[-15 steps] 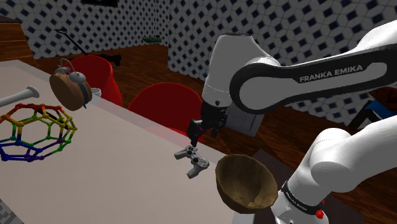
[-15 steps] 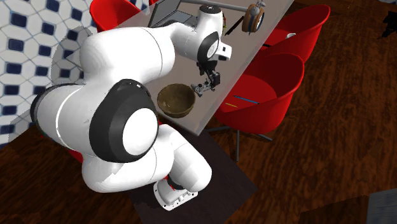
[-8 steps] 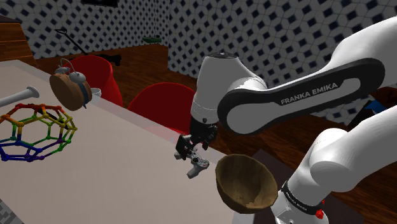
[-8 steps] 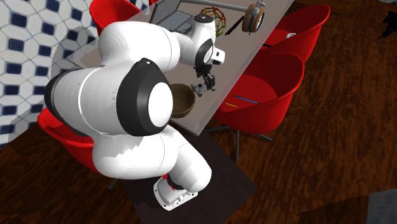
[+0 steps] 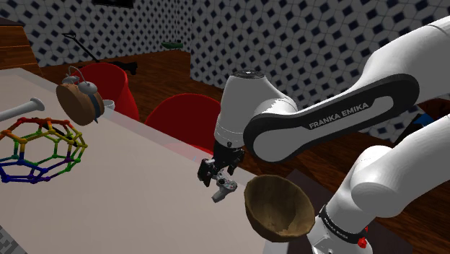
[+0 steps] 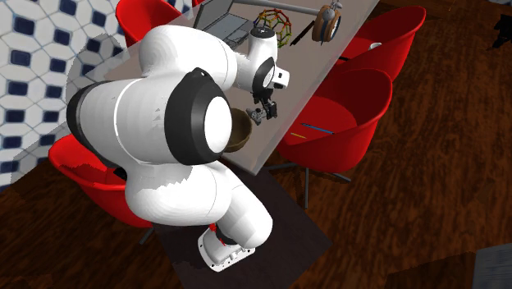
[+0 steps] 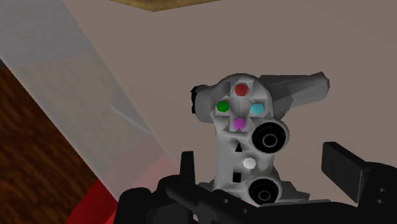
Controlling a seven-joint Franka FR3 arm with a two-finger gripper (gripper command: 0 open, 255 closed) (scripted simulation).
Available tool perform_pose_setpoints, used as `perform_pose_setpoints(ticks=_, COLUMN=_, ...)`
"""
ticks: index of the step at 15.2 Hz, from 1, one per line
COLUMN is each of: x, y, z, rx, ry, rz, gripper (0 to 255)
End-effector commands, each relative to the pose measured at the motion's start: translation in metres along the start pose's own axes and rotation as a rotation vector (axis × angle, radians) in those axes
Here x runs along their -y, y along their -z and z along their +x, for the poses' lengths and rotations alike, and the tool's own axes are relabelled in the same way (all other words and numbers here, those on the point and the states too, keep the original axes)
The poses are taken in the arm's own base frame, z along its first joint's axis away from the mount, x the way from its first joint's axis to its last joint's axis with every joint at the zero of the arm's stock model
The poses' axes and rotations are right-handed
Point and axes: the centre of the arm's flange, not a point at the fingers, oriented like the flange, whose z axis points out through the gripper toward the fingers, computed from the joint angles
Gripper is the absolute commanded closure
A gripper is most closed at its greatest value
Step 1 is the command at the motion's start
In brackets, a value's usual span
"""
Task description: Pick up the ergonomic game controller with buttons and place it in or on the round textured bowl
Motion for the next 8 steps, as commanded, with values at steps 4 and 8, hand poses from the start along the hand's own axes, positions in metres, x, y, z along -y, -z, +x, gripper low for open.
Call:
perform_pose_setpoints(ticks=4, x=0.0000, y=-0.0002, z=-0.0001, rx=0.000, ry=0.000, rz=0.000, gripper=255)
perform_pose_setpoints(ticks=8, x=0.0000, y=-0.0002, z=-0.0001, rx=0.000, ry=0.000, rz=0.000, gripper=255)
